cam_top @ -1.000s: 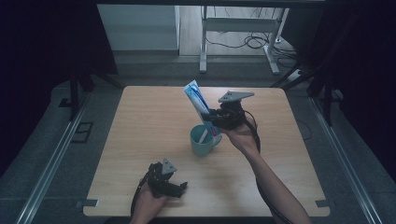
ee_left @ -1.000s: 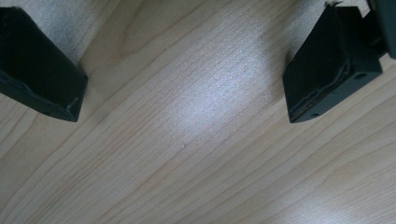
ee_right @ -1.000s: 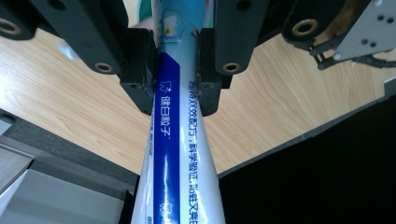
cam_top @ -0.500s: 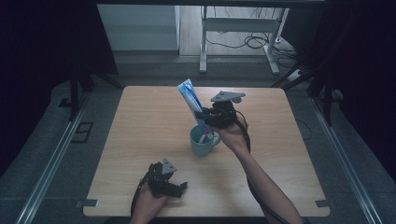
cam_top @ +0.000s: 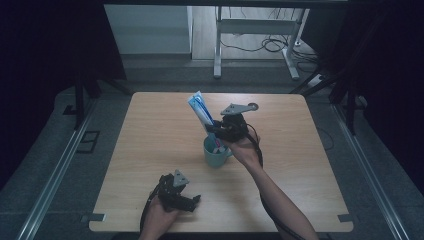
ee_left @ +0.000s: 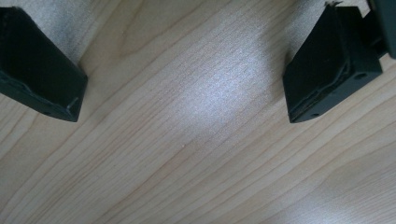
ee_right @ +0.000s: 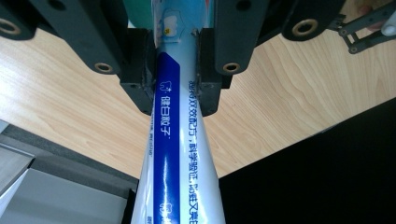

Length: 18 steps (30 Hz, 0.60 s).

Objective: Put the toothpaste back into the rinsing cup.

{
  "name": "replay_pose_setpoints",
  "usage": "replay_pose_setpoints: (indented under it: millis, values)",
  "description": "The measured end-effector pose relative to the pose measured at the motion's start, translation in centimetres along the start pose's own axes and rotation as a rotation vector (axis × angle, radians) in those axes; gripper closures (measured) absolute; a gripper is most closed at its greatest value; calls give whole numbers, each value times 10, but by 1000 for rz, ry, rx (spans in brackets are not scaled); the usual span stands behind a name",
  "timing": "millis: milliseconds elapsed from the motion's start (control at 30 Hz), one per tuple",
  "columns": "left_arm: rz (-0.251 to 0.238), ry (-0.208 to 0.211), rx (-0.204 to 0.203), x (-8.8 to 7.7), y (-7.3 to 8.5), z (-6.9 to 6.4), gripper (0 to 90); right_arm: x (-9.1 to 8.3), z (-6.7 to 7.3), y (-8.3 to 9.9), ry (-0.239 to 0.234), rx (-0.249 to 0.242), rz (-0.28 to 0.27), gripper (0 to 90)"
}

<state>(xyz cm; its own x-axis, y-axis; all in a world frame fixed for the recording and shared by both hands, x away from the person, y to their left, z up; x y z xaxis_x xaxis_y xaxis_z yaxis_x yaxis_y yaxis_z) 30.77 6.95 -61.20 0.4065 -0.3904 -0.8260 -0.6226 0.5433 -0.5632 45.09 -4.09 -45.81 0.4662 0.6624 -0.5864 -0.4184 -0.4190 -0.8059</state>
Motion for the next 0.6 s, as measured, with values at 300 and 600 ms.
replay_pose_setpoints:
  millis: [300,600]
  values:
    - [1,1,-3,0,0,0,0,11,0,14,2,9,13,722]
    - [1,1,-2,0,0,0,0,20,-1,26,4,20,23,720]
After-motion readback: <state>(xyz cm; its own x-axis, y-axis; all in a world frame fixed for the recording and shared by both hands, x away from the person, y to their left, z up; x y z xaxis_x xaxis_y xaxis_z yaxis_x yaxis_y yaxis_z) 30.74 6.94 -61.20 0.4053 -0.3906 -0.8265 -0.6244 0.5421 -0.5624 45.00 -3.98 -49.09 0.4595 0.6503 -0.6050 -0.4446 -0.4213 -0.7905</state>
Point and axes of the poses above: each handheld gripper's, and its own axes: x roughly forward along the jaws, y roughly out of its underside, z roughly to its left, the point moved 9 cm from there along x, roughly forward along the jaws, and after that the axes turned 7 degrees about z, right-handed, at the moved point
